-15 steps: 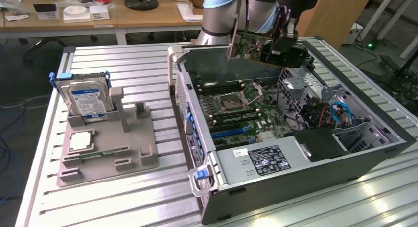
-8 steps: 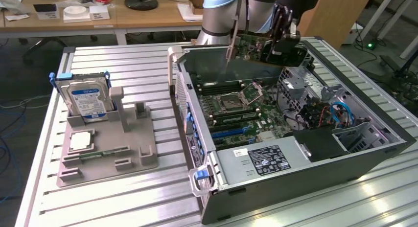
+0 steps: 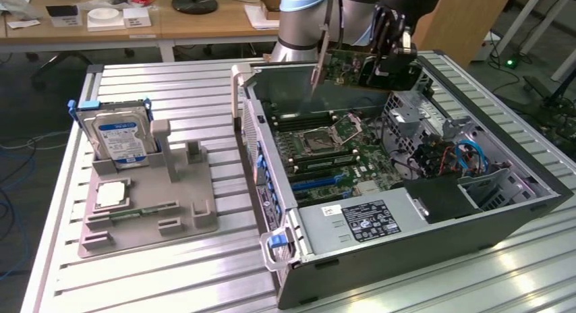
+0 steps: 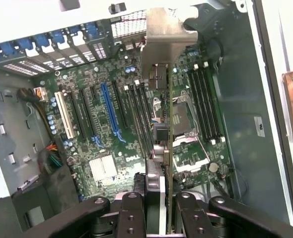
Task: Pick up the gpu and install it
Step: 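Insert the gpu into the slot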
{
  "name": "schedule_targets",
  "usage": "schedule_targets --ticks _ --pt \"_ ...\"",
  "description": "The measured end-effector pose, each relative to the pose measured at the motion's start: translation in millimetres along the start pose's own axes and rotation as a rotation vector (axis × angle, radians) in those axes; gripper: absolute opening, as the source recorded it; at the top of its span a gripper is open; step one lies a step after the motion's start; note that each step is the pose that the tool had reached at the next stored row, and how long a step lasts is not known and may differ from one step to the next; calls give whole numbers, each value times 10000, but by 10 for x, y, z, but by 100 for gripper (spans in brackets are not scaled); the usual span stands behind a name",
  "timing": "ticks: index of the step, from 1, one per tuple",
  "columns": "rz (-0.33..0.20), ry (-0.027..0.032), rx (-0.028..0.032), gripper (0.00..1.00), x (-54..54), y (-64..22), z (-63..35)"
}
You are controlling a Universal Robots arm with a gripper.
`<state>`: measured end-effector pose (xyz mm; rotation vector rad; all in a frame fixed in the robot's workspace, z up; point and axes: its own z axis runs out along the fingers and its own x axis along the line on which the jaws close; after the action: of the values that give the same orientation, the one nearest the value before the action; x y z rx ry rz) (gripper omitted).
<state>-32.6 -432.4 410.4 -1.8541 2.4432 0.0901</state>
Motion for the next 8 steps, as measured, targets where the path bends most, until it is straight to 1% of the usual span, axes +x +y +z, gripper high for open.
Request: schedule_targets --ticks 3,8 --pt "-183 -2 -7 28 1 0 2" --pt "-217 -3 -10 28 1 0 2"
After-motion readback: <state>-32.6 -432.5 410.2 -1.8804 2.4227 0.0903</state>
